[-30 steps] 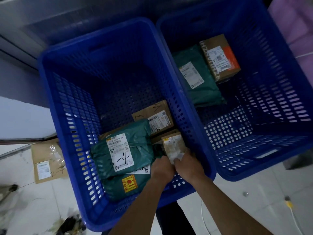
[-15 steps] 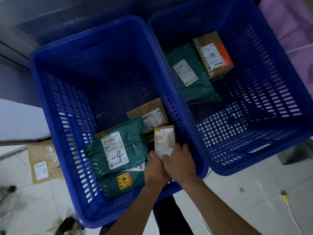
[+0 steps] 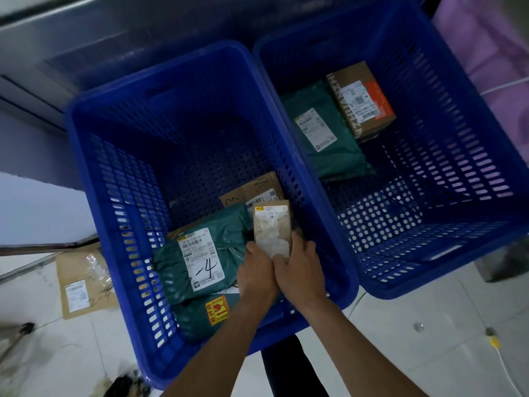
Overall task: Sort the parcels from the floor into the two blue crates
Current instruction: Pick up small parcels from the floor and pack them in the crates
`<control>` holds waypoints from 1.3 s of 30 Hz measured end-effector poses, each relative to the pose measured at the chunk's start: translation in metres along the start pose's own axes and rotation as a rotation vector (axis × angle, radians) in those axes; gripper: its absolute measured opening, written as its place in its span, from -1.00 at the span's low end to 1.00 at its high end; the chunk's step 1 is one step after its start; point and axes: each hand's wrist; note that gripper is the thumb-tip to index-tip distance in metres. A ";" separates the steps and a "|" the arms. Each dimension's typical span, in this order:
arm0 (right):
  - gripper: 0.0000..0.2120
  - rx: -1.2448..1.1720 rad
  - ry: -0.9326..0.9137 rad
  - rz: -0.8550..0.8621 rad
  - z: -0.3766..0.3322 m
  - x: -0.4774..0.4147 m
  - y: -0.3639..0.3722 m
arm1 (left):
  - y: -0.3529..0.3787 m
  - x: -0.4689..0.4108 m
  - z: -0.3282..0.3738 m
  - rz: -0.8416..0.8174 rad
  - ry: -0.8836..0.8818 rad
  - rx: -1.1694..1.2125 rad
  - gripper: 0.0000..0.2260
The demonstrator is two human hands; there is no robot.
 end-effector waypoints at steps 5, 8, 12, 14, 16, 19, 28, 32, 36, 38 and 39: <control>-0.38 0.074 -0.023 -0.082 0.000 -0.043 0.005 | 0.014 -0.022 0.006 -0.059 0.004 0.008 -0.59; -0.45 0.142 0.026 -0.151 0.005 -0.061 0.010 | 0.026 -0.033 0.005 -0.160 0.022 0.003 -0.57; -0.38 0.268 0.120 -0.241 0.011 -0.063 0.017 | 0.040 -0.032 -0.002 -0.240 0.098 -0.053 -0.68; -0.36 0.279 0.211 -0.293 0.020 -0.058 0.021 | 0.045 -0.027 -0.005 -0.275 0.130 -0.081 -0.73; -0.38 0.266 0.284 -0.323 0.033 -0.053 0.025 | 0.049 -0.020 -0.006 -0.375 0.173 -0.151 -0.76; -0.45 0.262 0.295 -0.332 0.047 -0.047 0.029 | 0.054 -0.016 -0.008 -0.484 0.227 -0.214 -0.64; -0.50 0.178 0.275 -0.340 0.049 -0.045 0.026 | 0.051 -0.020 -0.006 -0.559 0.110 -0.064 -0.72; -0.46 0.176 0.294 -0.330 0.042 -0.029 0.021 | 0.040 -0.009 -0.013 -0.532 0.148 -0.012 -0.73; -0.38 0.195 0.295 -0.332 0.020 -0.009 0.007 | 0.012 0.008 -0.017 -0.521 0.153 0.027 -0.69; -0.35 0.172 0.280 -0.334 0.004 0.002 -0.001 | -0.006 0.017 -0.018 -0.489 0.160 0.032 -0.72; -0.34 0.150 0.269 -0.325 -0.002 0.007 -0.005 | -0.017 0.022 -0.018 -0.468 0.168 0.033 -0.75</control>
Point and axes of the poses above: each hand's wrist, its own x-axis away from the middle knuckle, its own y-axis out of the palm, z = x × y, and after that the axes turned 12 degrees about z, right-handed
